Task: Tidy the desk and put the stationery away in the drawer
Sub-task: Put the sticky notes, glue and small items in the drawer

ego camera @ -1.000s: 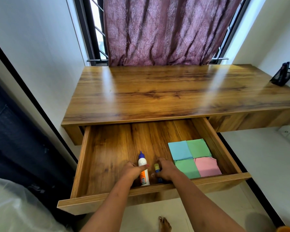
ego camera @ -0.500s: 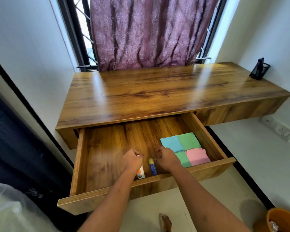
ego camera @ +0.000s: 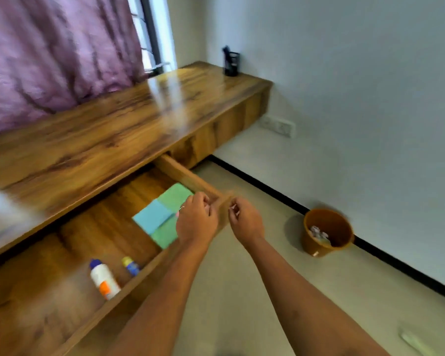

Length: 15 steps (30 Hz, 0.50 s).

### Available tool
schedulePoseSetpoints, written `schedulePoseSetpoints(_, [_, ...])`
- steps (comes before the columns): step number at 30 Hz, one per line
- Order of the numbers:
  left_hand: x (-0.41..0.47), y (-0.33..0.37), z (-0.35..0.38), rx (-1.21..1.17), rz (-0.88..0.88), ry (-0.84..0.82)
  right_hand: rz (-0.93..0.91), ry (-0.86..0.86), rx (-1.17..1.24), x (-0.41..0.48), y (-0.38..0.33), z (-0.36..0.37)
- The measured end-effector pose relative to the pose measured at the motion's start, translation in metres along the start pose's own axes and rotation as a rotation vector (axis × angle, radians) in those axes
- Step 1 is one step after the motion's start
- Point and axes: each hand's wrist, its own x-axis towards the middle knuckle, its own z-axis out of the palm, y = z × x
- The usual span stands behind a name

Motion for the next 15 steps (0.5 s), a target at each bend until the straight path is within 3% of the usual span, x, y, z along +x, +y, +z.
schedulePoseSetpoints(3, [-0.016,0.048,0.049,0.006,0.193,-0.108,0.161,0.066,0.002,-0.013,0.064,-0.038])
schedulePoseSetpoints(6, [-0.049,0.095,0.102,0.014,0.273,-0.302,0.307,0.135,-0.01,-0.04,0.13,-0.08])
schedulePoseSetpoints(15, [-0.205,0.229,0.264,0.199,0.661,-0.791,0.803,0.317,0.012,-0.187,0.329,-0.202])
